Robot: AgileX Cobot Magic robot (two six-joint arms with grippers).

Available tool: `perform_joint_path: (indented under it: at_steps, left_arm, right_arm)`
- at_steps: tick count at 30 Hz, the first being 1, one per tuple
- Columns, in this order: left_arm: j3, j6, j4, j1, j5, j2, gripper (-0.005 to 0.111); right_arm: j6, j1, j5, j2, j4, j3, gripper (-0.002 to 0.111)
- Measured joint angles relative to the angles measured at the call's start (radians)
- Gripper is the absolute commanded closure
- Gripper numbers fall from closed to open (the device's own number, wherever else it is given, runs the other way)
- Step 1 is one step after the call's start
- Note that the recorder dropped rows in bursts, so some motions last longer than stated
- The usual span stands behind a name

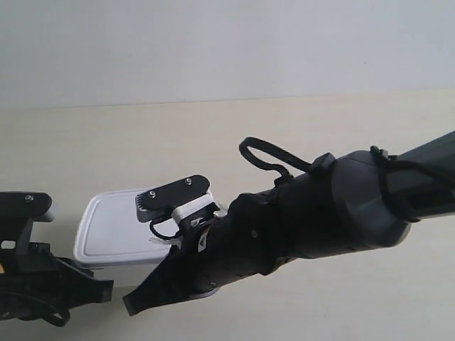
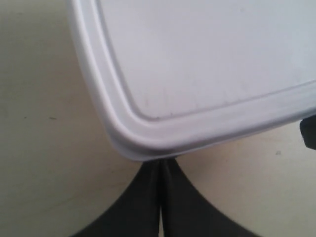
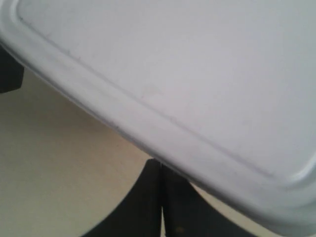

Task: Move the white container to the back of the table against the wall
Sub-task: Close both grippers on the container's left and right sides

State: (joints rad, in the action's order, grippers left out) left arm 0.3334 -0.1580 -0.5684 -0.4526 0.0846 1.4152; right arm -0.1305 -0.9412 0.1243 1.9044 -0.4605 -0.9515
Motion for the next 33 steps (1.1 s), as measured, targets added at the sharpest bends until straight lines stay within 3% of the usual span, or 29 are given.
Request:
perform_joint_path:
  at_steps: [16, 33]
  left_arm:
    - [0.165, 0.000, 0.024, 0.000, 0.062, 0.221, 0.107]
    - [0.305, 0.000, 0.037, 0.000, 0.133, 0.379, 0.107]
  right_arm:
    - [-0.002, 0.139, -0.036, 0.008, 0.026, 0.000, 0.108]
    - [-0.012, 0.203, -0.061, 0.071, 0.047, -0.084, 0.108]
